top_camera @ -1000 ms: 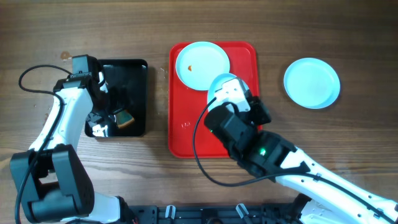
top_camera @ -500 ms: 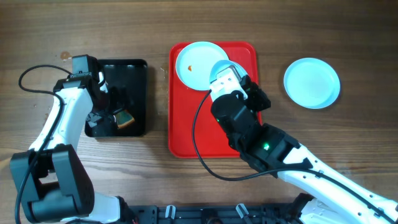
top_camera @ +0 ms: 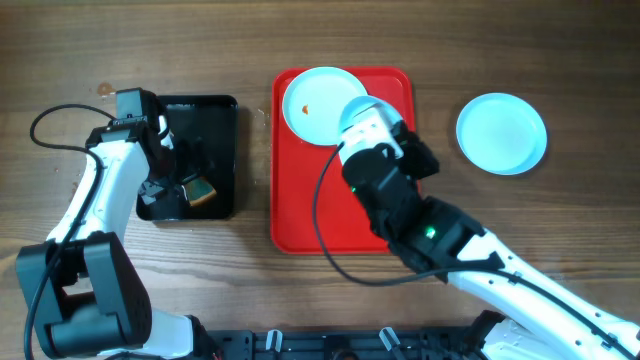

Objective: Clean dirty plates on tray and stack at the side
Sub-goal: 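Stack the plate onto the plate beside the red tray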

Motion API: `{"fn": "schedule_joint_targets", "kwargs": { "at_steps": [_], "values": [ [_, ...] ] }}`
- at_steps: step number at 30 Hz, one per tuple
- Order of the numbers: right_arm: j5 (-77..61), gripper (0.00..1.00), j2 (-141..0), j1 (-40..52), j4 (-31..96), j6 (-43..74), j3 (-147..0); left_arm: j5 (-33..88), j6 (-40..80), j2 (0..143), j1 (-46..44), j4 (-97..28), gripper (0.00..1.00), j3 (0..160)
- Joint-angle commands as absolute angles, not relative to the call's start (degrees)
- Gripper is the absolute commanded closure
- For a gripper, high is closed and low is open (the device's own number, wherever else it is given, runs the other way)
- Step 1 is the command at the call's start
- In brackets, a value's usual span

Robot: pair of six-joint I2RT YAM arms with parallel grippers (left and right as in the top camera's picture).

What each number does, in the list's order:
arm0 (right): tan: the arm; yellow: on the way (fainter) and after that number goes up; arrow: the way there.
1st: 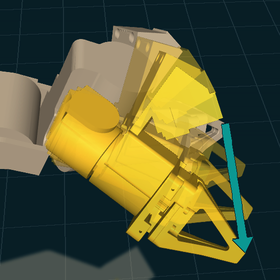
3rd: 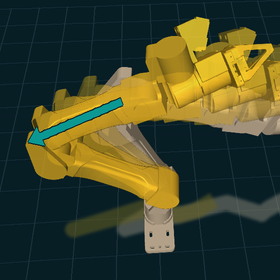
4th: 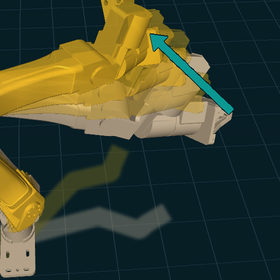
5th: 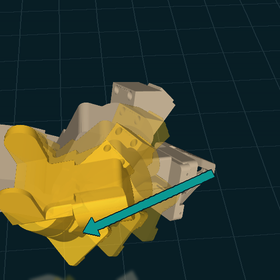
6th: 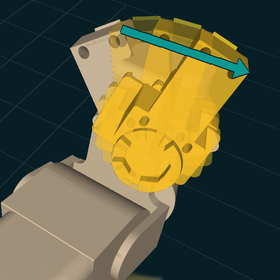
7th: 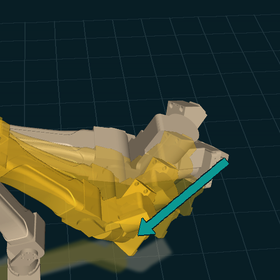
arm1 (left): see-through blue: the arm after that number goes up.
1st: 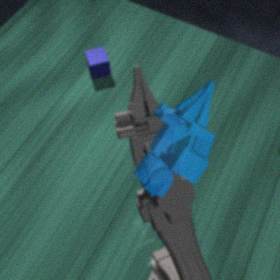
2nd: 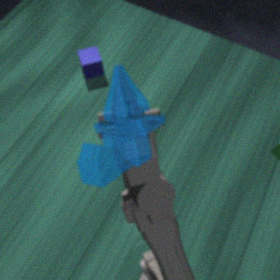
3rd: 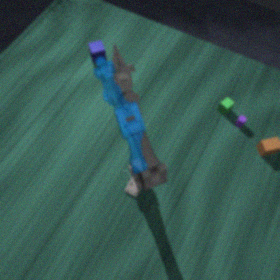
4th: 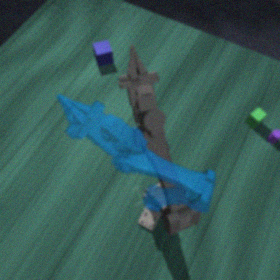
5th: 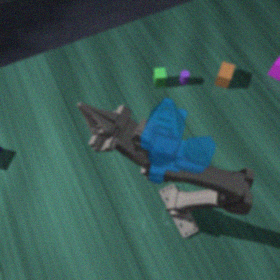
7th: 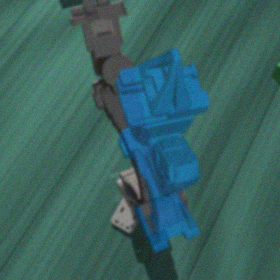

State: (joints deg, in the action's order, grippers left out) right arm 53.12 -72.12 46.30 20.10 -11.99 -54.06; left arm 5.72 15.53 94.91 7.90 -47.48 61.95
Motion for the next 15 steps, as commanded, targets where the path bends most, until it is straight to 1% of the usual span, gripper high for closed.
{"fn": "schedule_joint_targets", "kwargs": {
  "at_steps": [1, 5, 6, 7, 11, 15],
  "values": [
    [48.71, 0.96, -71.46, 38.02, 23.24, 4.23, -55.07, 6.17, 15.2, 93.69, 7.94, -47.31, 0.0, 61.78],
    [33.43, 0.96, -71.46, 22.33, 23.11, 8.56, -55.07, 6.17, 15.2, 93.69, 7.94, -47.31, 0.0, 61.78],
    [27.38, 0.96, -71.64, 16.03, 22.31, 9.19, -55.07, 6.17, 15.2, 93.71, 7.94, -47.31, 0.0, 61.8],
    [23.46, 0.96, -71.75, 12.05, 21.67, 9.21, -55.07, 6.17, 15.2, 93.69, 7.94, -47.31, 0.0, 61.78],
    [10.41, 0.96, -74.3, -6.44, 19.59, 13.15, -55.07, 6.17, 15.2, 93.69, 7.94, -47.31, 0.0, 61.8],
    [2.92, 0.96, -80.95, -16.67, 17.54, 14.13, -55.07, 6.17, 15.2, 93.69, 7.94, -47.31, 0.0, 61.8]
  ]
}}
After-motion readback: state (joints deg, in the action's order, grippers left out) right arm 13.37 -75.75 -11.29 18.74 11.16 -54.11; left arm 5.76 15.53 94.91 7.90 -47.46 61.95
